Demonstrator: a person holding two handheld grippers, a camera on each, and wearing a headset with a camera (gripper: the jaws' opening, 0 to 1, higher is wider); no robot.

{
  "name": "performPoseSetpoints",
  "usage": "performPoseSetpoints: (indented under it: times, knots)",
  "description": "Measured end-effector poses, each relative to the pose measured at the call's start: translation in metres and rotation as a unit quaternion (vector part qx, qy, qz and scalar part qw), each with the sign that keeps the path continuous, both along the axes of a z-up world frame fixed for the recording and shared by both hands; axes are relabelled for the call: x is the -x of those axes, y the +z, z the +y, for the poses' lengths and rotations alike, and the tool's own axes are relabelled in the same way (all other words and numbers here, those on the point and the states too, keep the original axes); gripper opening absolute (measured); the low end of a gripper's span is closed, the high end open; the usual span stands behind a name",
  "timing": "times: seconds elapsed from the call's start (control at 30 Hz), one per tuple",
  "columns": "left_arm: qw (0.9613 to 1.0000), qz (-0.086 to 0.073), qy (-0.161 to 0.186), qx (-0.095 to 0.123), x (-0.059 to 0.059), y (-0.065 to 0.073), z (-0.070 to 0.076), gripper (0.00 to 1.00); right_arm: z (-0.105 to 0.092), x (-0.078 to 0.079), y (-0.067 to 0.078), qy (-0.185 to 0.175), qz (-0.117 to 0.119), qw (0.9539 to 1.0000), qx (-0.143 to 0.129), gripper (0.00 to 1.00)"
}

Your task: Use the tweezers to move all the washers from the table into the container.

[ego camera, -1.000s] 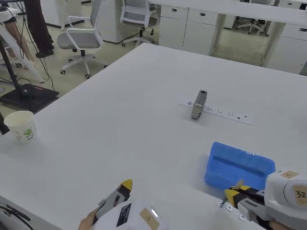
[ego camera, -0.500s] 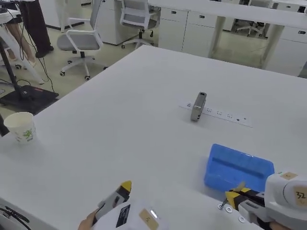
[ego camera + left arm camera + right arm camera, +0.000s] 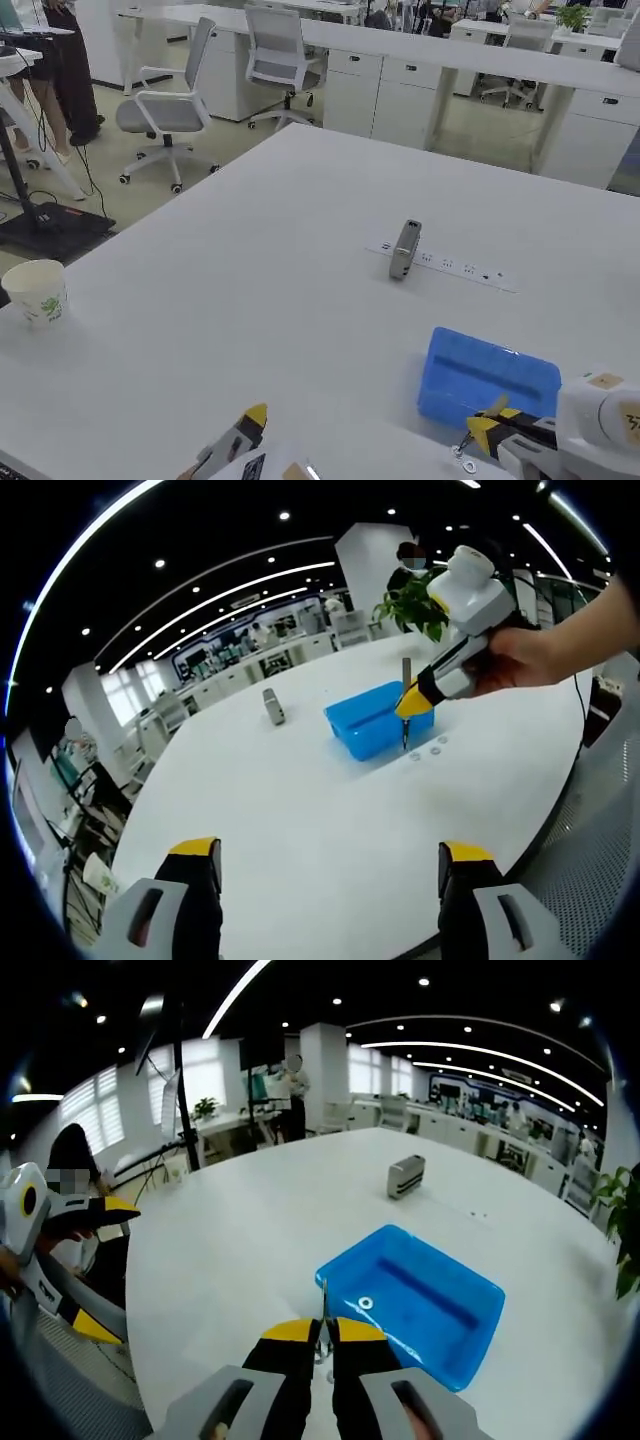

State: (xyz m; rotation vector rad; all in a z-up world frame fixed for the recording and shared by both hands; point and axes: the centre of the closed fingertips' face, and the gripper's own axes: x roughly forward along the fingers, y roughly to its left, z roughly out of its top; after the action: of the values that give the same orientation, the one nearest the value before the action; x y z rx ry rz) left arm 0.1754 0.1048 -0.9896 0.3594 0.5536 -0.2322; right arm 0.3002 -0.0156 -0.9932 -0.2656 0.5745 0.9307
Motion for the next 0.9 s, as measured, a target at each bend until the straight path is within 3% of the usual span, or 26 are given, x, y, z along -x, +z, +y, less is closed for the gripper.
performPoseSetpoints:
  times: [0.2, 0.9]
  knots:
    - [1.0000, -0.003, -0.002, 0.002, 0.000, 0.001, -0.001, 0.92, -0.002, -0.004, 0.019, -0.002, -0.024, 0.9997, -0.009, 0.02]
    - [1.0000, -0.006, 0.002, 0.004, 0.000, 0.001, -0.001, 0.92, -0.001, -0.019, 0.038, -0.003, -0.046, 0.9989, -0.013, 0.02]
